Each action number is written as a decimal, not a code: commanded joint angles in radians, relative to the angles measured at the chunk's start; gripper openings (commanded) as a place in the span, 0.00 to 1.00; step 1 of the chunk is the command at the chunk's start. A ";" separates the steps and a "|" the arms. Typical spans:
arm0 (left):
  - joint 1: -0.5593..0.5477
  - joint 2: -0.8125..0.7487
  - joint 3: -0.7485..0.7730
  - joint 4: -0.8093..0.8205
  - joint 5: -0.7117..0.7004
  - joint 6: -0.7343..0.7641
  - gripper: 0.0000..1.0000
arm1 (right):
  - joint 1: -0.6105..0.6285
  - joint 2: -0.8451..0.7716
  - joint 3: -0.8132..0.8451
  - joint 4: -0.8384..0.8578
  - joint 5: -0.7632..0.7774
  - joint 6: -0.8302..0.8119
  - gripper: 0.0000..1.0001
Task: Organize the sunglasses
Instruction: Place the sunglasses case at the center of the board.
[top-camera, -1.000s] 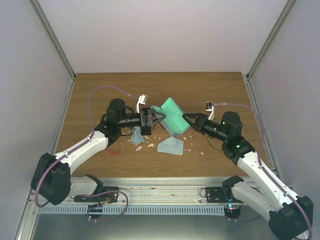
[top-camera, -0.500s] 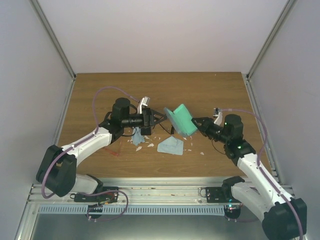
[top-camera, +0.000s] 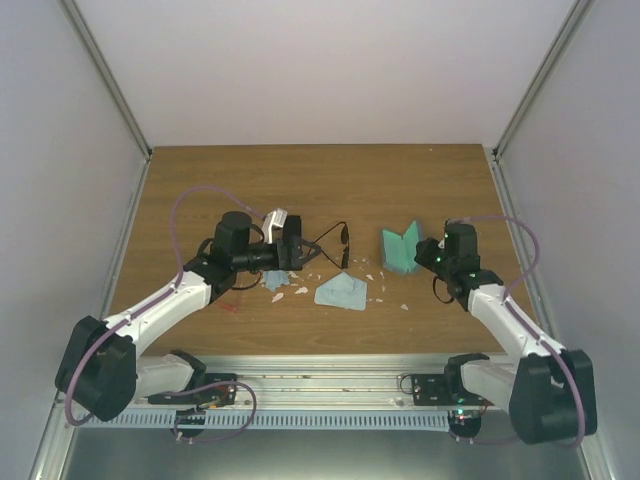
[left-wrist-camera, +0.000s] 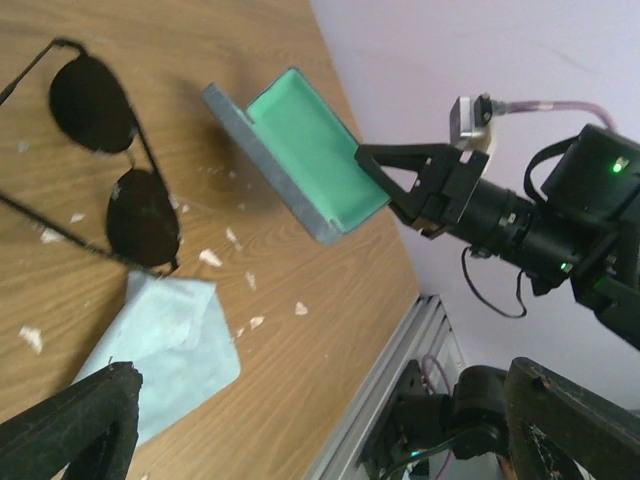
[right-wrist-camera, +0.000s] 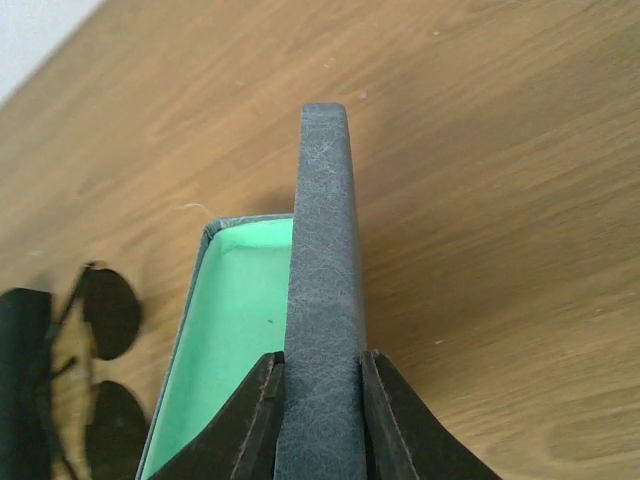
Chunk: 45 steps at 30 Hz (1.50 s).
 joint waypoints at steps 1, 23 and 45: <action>0.006 -0.045 -0.061 -0.025 -0.050 0.035 0.98 | -0.004 0.073 0.024 0.095 0.093 -0.166 0.01; 0.006 -0.038 -0.035 -0.096 -0.107 0.093 0.98 | 0.122 0.097 0.148 -0.106 0.177 -0.267 0.49; -0.104 0.005 -0.104 -0.042 -0.175 0.063 0.89 | 0.382 0.378 0.079 0.036 0.067 0.007 0.29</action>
